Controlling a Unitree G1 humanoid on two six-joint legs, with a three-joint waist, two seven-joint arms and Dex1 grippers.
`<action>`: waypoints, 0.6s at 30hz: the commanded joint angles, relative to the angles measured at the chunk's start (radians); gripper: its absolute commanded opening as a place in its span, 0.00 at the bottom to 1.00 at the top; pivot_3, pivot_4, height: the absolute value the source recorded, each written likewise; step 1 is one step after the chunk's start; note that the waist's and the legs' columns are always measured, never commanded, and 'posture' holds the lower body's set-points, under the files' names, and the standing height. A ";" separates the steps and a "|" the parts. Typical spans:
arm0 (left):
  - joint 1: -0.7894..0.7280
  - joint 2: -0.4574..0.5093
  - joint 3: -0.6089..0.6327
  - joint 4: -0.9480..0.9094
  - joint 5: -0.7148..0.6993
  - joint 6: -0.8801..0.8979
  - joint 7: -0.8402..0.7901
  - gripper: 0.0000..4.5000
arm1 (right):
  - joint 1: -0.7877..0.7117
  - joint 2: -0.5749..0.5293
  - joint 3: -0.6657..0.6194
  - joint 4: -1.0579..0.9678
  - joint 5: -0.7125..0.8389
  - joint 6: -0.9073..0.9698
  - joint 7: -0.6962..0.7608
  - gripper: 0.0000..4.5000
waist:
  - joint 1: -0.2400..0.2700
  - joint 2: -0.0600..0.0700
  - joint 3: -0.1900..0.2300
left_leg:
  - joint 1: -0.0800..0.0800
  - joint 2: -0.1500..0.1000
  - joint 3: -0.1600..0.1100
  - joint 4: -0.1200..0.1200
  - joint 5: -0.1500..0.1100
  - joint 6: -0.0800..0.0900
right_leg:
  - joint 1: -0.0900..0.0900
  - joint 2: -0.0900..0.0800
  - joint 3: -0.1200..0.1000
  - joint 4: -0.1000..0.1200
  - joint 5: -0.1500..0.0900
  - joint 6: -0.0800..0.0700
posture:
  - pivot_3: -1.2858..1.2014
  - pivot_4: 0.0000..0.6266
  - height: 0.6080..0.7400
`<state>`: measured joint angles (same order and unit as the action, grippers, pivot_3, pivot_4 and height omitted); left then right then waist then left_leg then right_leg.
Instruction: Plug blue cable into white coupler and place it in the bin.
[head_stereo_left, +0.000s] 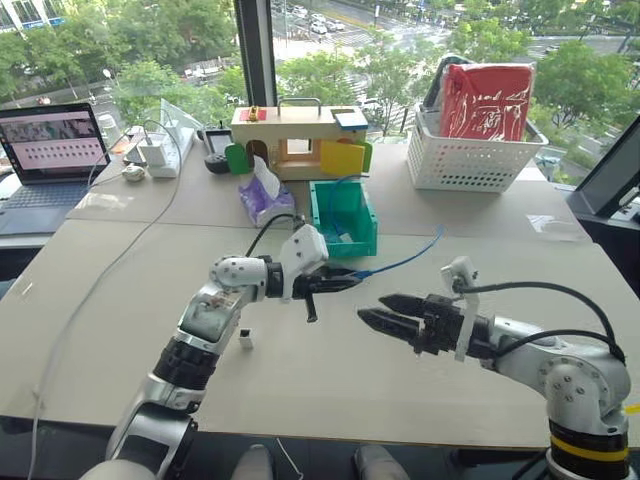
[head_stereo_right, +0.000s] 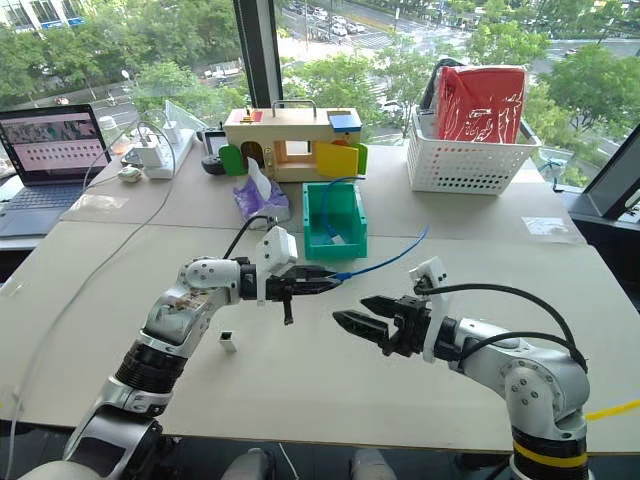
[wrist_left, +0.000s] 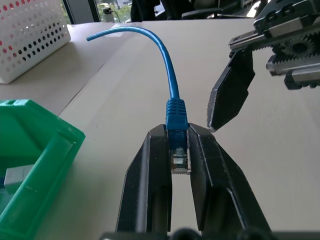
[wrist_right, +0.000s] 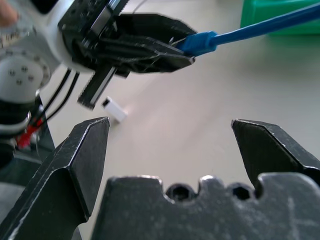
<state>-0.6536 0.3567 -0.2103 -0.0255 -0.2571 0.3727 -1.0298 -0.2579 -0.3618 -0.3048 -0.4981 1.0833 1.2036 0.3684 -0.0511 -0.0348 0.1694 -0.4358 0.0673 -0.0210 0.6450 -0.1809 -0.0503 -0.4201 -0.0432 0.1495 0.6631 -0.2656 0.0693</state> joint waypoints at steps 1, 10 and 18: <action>0.008 0.003 -0.005 -0.079 -0.039 0.032 -0.007 0.02 | 0.080 0.116 0.007 -0.045 0.222 0.023 -0.237 1.00 | 0.000 0.000 0.000 | 0.000 0.000 -0.001 -0.001 0.000 0.000 | 0.000 0.000 -0.001 0.000 0.000 0.000 | 0.52 0.24 0.88; 0.073 0.053 -0.023 -0.151 -0.069 0.092 -0.037 0.02 | 0.185 0.183 0.041 -0.080 0.531 -0.193 -0.607 0.55 | -0.017 0.000 0.000 | -0.001 0.000 -0.002 0.000 0.001 0.000 | 0.000 0.000 -0.002 0.000 0.000 0.000 | 0.52 0.24 0.88; 0.121 0.076 -0.051 -0.217 -0.076 0.115 -0.031 0.02 | 0.215 0.159 0.110 -0.120 0.622 -0.339 -0.694 0.47 | -0.019 0.001 0.000 | -0.001 0.000 -0.003 0.000 0.001 0.000 | 0.000 0.000 -0.002 0.000 -0.001 0.000 | 0.52 0.24 0.88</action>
<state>-0.5447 0.4283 -0.2221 -0.1949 -0.3165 0.4856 -1.0403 -0.0288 -0.1995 -0.1841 -0.5631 1.6616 0.9475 -0.3199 -0.0706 -0.0343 0.1692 -0.4372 0.0671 -0.0239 0.6447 -0.1803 -0.0500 -0.4197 -0.0434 0.1474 0.6629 -0.2663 0.0689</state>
